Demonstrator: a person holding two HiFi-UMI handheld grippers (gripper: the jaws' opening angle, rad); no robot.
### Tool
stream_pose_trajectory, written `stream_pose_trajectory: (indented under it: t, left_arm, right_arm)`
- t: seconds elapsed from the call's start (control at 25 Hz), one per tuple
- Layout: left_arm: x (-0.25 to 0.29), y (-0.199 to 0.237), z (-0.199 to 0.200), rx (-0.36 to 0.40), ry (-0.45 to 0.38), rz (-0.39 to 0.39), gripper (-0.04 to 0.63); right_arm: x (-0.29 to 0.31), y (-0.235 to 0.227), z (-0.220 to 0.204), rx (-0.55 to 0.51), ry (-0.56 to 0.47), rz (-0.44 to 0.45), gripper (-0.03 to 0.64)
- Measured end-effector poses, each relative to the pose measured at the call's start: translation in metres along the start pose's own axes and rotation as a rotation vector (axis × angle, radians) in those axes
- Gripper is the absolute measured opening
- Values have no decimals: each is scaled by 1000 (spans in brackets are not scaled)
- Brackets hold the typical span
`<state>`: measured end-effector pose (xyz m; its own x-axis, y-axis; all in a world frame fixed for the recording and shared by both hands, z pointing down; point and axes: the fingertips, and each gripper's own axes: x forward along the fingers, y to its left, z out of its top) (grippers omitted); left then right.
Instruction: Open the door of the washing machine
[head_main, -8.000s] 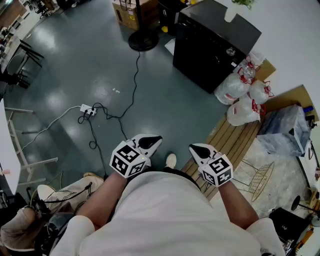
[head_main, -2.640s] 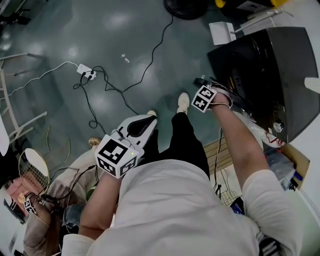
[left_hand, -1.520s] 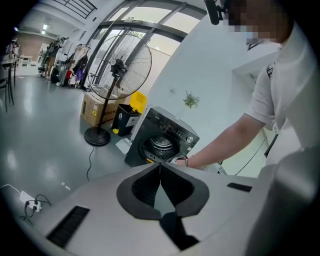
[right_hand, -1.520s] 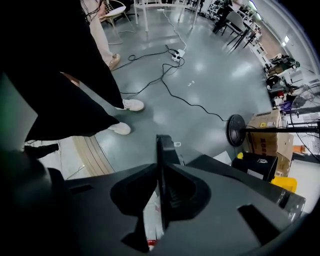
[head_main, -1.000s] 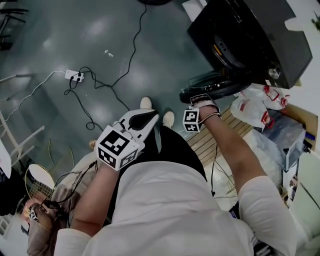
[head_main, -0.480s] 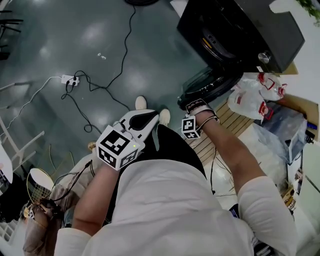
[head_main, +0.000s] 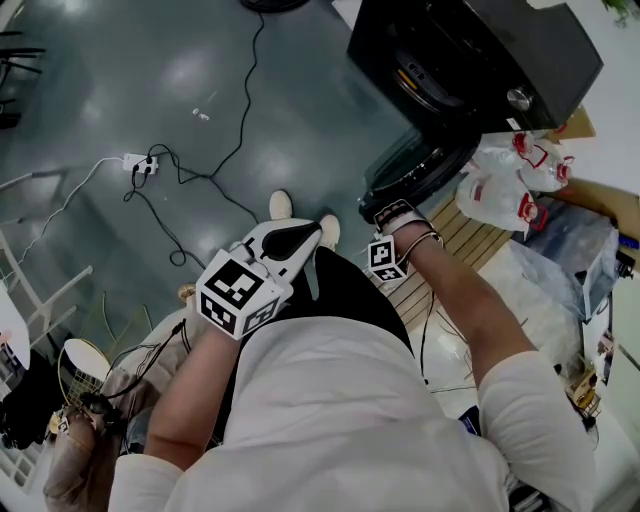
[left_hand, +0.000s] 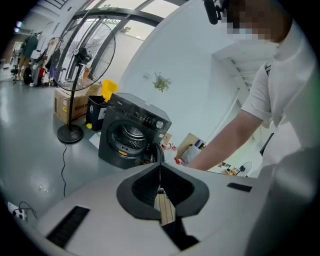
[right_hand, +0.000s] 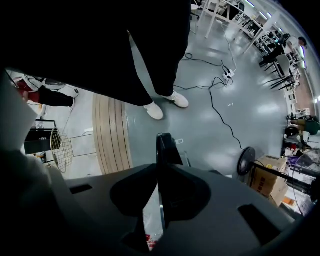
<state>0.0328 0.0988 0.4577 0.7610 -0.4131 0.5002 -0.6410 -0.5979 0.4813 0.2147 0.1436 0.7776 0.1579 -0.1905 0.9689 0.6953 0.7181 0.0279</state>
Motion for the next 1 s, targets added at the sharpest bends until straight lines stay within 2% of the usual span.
stream_pose_trajectory:
  t: [0.32, 0.68, 1.0]
  left_arm:
    - [7, -14, -3, 15, 13, -14, 18]
    - [7, -21, -4, 30, 15, -15, 18]
    - [-1, -24, -2, 40, 12, -2, 18]
  right_arm:
    - [0, 19, -5, -27, 7, -4, 69]
    - [3, 35, -8, -34, 19, 31, 74]
    - [-2, 37, -7, -20, -21, 48, 99]
